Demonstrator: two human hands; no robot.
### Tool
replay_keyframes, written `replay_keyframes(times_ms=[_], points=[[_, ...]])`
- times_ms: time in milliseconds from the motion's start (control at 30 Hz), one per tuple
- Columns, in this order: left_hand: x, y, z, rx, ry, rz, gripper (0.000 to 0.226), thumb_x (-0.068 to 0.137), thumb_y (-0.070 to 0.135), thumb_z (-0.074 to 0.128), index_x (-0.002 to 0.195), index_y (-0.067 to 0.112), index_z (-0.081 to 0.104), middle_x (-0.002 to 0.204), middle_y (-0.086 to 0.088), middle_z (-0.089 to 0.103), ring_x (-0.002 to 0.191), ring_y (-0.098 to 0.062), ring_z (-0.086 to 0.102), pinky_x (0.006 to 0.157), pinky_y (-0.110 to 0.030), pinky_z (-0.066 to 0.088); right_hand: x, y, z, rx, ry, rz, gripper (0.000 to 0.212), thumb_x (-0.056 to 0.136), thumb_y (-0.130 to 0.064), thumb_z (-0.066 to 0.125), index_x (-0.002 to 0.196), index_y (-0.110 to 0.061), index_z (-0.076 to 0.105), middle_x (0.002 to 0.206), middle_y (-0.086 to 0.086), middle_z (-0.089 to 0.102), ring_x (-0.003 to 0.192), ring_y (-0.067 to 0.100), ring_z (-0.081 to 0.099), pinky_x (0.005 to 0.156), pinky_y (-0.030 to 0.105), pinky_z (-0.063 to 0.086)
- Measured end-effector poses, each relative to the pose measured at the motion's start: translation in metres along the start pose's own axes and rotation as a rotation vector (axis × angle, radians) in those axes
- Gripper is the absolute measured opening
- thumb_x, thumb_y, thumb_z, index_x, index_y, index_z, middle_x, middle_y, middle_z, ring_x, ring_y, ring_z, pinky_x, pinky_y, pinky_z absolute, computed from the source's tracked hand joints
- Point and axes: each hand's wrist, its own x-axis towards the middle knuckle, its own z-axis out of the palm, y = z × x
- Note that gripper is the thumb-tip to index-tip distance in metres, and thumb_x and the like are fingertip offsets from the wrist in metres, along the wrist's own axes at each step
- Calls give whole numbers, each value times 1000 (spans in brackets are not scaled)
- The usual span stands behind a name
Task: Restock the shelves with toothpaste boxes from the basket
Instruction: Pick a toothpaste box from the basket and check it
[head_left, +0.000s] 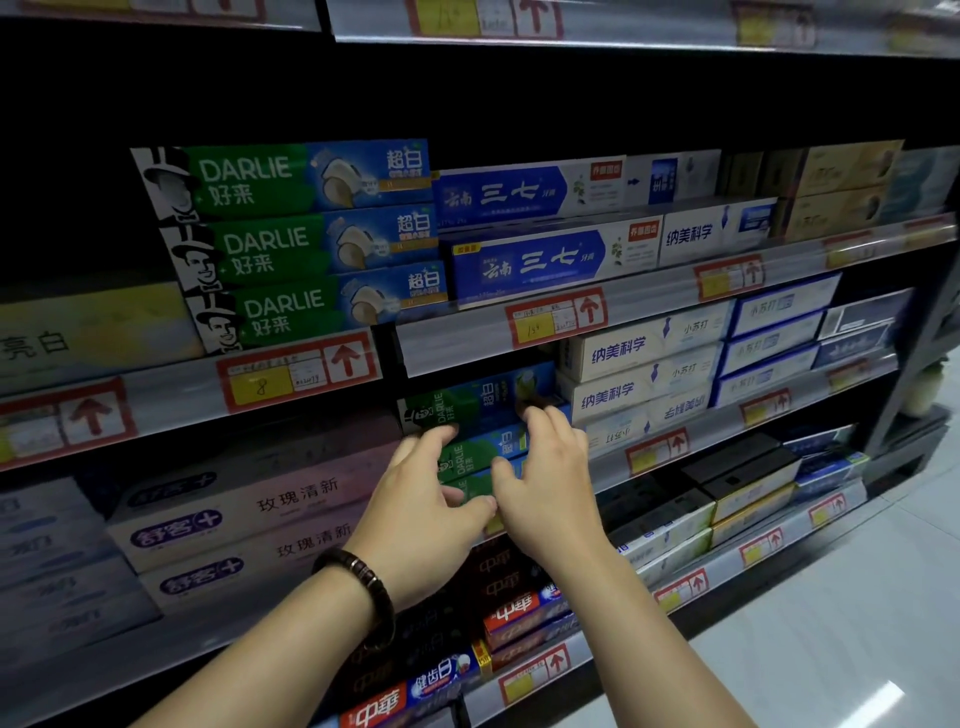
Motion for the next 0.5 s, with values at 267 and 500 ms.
replay_keyframes(times_ms=[267,500], points=[[-7,4,-6,-69,-10,-44,74,95,17,67,158,37,34,133,2,62,79,3,66,61,-7,46,-13,-8,-13,66,21,13,62,102,-22,60,159,-14,37,160,-1,40,148,20,34,121,33,29],[-17,10,-11,-128,-37,-101,75,94,19,70,159,33,35,154,15,43,98,0,66,89,-39,62,-26,-15,-37,126,-9,84,61,103,-27,63,159,-19,41,159,-4,45,146,17,41,119,35,36]])
